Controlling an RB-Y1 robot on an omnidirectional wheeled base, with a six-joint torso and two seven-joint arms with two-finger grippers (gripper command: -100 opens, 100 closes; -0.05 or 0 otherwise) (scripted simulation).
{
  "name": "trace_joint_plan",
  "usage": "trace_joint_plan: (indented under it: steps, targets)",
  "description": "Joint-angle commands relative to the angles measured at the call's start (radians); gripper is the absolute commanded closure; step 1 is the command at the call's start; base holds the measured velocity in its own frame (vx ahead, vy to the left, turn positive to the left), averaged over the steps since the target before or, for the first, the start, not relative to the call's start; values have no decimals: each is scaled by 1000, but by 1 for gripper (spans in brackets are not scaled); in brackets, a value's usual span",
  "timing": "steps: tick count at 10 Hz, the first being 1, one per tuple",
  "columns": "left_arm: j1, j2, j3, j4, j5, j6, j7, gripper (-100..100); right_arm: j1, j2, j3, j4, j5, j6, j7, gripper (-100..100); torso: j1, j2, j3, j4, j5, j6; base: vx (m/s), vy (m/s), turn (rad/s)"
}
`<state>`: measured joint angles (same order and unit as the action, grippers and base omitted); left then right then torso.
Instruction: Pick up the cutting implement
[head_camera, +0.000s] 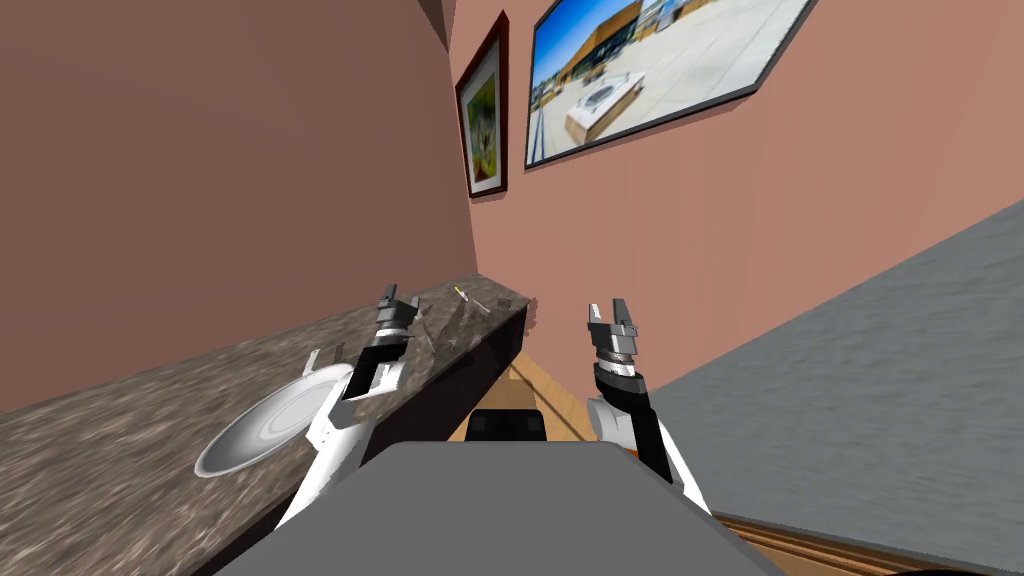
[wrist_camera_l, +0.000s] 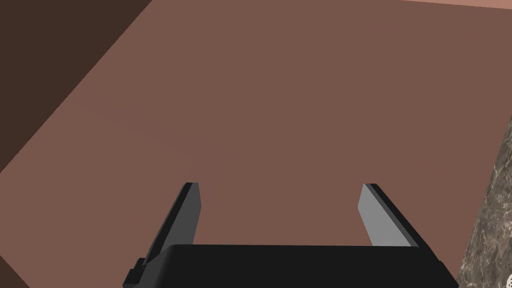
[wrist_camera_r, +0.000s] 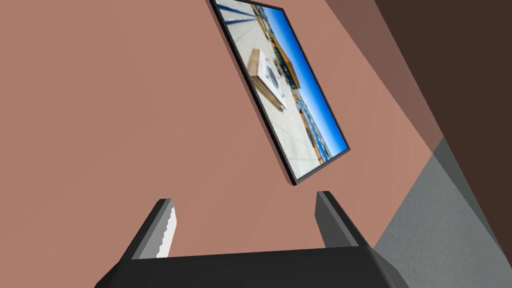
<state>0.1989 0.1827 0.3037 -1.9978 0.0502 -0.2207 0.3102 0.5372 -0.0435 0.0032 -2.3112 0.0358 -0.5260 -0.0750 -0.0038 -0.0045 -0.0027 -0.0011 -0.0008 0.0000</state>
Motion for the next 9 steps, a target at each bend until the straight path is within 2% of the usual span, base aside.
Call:
trace_joint_plan:
  steps: [1,2,3,4,5,6,7,8,9]
  targets:
    - [-8,11,31,9,1,26,19,-100,0,0,0,0,0,0,0,0,0,0,0,0,0,0,42,-56,25]
    - [-45,16,69,37,-7,65,43,-100,0,0,0,0,0,0,0,0,1,1,1,0,0,0,62,-59,51]
    - [-45,16,76,37,-7,72,43,-100,0,0,0,0,0,0,0,0,0,0,0,0,0,0,55,-46,37]
    - [-84,20,115,65,-17,112,67,-100,0,0,0,0,0,0,0,0,1,1,0,0,0,0,63,-54,54]
    - [-84,20,123,65,-17,120,67,-100,0,0,0,0,0,0,0,0,1,0,0,0,0,0,51,-47,41]
    - [-122,23,160,94,-27,146,93,-100,0,0,0,0,0,0,0,0,1,1,0,0,0,0,54,-53,51]
    - [-124,23,171,94,-27,168,93,-100,0,0,0,0,0,0,0,0,1,0,0,0,0,0,47,-53,32]
    - [-165,26,209,124,-38,201,119,-100,0,0,0,0,0,0,0,0,1,1,1,0,0,0,65,-61,67]
    - [-165,26,219,124,-38,217,119,-100,0,0,0,0,0,0,0,0,1,0,0,0,0,0,52,-57,43]
